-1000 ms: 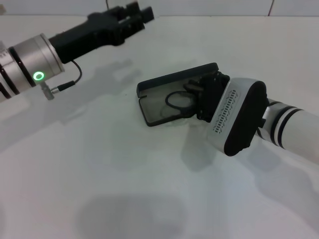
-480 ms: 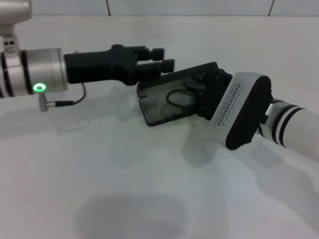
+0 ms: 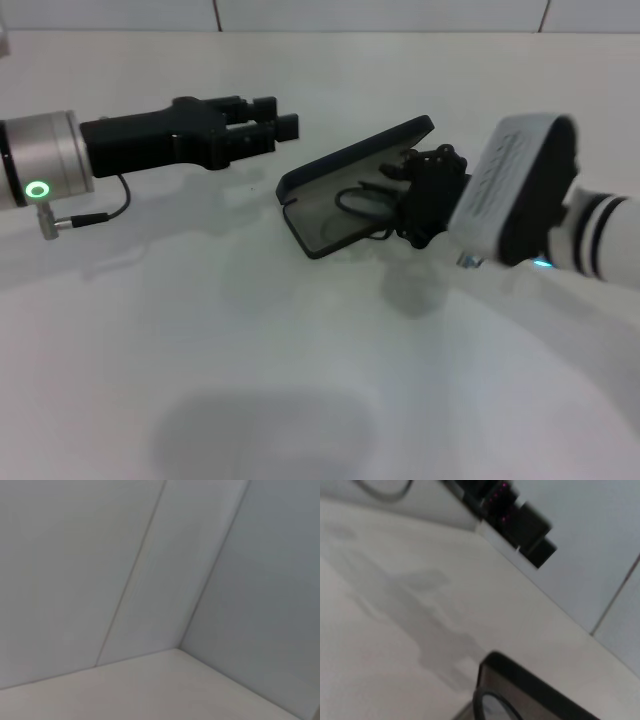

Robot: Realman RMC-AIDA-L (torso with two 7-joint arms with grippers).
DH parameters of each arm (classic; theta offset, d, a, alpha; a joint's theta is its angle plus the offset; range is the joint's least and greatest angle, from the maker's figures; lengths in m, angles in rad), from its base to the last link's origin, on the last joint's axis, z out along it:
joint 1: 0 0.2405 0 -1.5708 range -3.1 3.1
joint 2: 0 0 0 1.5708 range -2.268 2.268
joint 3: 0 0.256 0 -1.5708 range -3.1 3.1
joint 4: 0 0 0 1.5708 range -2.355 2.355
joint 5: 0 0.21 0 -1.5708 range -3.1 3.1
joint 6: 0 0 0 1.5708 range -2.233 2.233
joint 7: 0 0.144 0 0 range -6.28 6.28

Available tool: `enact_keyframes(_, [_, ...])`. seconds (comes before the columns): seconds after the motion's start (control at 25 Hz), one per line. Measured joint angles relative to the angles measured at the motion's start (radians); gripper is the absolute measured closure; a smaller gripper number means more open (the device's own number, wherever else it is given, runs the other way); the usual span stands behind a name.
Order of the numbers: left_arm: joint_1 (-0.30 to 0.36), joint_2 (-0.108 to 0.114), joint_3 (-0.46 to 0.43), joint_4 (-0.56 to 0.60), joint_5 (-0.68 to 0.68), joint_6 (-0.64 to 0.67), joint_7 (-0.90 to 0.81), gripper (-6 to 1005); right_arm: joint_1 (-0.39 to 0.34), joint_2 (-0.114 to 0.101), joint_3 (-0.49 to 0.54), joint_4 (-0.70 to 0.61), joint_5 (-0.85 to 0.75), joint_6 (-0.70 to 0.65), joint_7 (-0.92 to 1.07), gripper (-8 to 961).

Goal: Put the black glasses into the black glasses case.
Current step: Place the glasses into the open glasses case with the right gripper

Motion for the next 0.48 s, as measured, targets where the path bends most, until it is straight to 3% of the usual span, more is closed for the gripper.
enact_keyframes(0.08, [0.008,-0.004,-0.012,0.000,-0.001,0.000,0.011,467,-0.004,0.001,0.090,0.003,0.020,-0.130,0.000,655])
enact_keyframes(0.16, [0.013,-0.006,-0.014,0.001,-0.002,0.000,0.021,467,-0.009,0.001,0.126,0.006,0.026,-0.176,0.000,655])
enact_keyframes(0.48, [0.007,-0.008,-0.014,0.001,-0.003,-0.001,0.030,467,-0.032,-0.003,0.125,-0.018,0.017,-0.118,-0.007,654])
